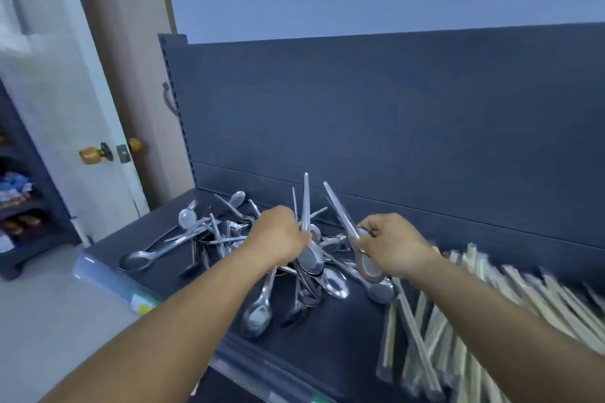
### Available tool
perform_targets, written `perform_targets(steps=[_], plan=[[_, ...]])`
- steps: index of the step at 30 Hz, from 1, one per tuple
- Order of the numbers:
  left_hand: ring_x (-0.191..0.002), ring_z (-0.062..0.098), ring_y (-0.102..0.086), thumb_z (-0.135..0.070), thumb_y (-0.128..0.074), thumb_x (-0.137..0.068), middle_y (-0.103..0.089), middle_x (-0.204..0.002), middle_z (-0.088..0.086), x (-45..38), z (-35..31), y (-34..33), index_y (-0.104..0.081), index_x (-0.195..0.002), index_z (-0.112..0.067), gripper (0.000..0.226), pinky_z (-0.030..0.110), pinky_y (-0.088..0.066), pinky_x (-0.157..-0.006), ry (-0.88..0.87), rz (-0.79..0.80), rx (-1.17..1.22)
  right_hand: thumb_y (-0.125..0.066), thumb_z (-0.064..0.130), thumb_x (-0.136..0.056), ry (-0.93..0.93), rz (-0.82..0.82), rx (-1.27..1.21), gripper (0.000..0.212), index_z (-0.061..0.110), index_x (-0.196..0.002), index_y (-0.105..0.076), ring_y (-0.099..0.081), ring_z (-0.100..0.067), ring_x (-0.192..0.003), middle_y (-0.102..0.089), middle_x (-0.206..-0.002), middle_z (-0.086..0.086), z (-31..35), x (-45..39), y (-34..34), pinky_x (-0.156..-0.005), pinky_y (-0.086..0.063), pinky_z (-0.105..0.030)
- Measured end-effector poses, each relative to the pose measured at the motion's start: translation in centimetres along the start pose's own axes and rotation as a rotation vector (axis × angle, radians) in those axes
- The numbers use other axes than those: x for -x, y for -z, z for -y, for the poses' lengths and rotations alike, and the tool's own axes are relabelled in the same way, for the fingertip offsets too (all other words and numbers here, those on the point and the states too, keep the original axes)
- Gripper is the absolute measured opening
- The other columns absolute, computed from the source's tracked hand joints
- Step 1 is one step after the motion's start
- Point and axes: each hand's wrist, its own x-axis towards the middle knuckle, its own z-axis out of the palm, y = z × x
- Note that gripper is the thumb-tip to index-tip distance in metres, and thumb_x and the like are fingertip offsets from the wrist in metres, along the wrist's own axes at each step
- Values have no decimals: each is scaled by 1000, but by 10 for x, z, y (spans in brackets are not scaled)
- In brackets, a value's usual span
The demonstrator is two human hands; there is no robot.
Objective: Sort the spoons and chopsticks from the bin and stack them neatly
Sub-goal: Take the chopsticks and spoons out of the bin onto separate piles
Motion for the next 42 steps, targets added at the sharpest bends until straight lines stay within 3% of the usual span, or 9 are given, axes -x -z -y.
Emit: perform_targets(steps=[3, 6, 10, 14, 17, 21, 32, 39, 42], plan=[[-49, 20, -58, -29, -63, -85, -59, -56, 4, -21, 29, -1, -53, -60, -11, 32, 27, -48, -57, 33, 66, 20, -52, -1, -79, -75, 33, 63, 26, 19, -90, -64, -60, -19, -65, -68, -80, -3, 18, -20, -27, -53, -45, -23], [-47, 16, -64, -28, -63, -86, -66, -56, 5, -37, 46, -5, -57, -63, -9, 30, 25, -54, -61, 52, 110, 74, -49, 1, -82, -141, 23, 59, 34, 22, -106, -60, -59, -17, -72, -64, -90, 0, 22, -35, -45, -54, -41, -20], [-82, 27, -67, -30, -66, -84, -65, -82, 10, -43, 57, -6, -55, -87, -8, 25, 29, -46, -64, 27, 88, 32, -54, 16, -87, -116, 41, 83, 32, 19, -118, -57, -56, -18, -98, -62, -115, 1, 19, -38, -52, -77, -41, -22], [-95, 27, -57, -32, -60, -87, -58, -113, 9, -34, 55, -8, -50, -101, -12, 27, 31, -43, -74, -65, 60, -115, -54, 28, -88, -75, 115, 215, 46, 25, -133, -46, -53, -19, -114, -55, -129, 3, 17, -25, -47, -87, -40, -24], [-111, 27, -54, -33, -55, -90, -54, -124, 8, -20, 40, -14, -52, -112, -14, 29, 34, -42, -86, -178, 48, -191, -52, 29, -89, -22, 125, 253, 46, 26, -135, -45, -52, -20, -117, -54, -133, 2, 13, -10, -38, -91, -39, -25], [-123, 26, -45, -35, -50, -94, -48, -133, 7, 6, 1, -26, -44, -130, -14, 42, 36, -39, -95, -322, 40, -242, -50, 32, -92, 6, 86, 289, 47, 22, -136, -42, -43, -18, -128, -47, -141, 1, -1, 18, -14, -98, -34, -24], [-130, 24, -38, -36, -43, -96, -42, -141, 4, 105, -153, -79, -32, -140, -14, 50, 34, -34, -100, -618, 12, -233, -44, 35, -95, 34, -43, 410, 57, 19, -146, -27, -25, -18, -140, -31, -152, 3, -104, 117, 102, -113, -22, -30], [-130, 22, -37, -35, -42, -97, -41, -141, 4, 169, -256, -129, -33, -139, -14, 48, 32, -32, -102, -703, 49, -226, -47, 30, -92, -27, -89, 389, 45, 13, -134, -43, -41, -22, -128, -47, -139, -3, -190, 182, 175, -105, -33, -33], [-132, 22, -35, -35, -43, -97, -40, -142, 5, 190, -289, -146, -33, -139, -13, 48, 34, -34, -104, -714, 94, -227, -45, 30, -94, -84, -73, 359, 50, 16, -140, -37, -39, -21, -131, -40, -146, -2, -221, 207, 197, -105, -32, -31]])
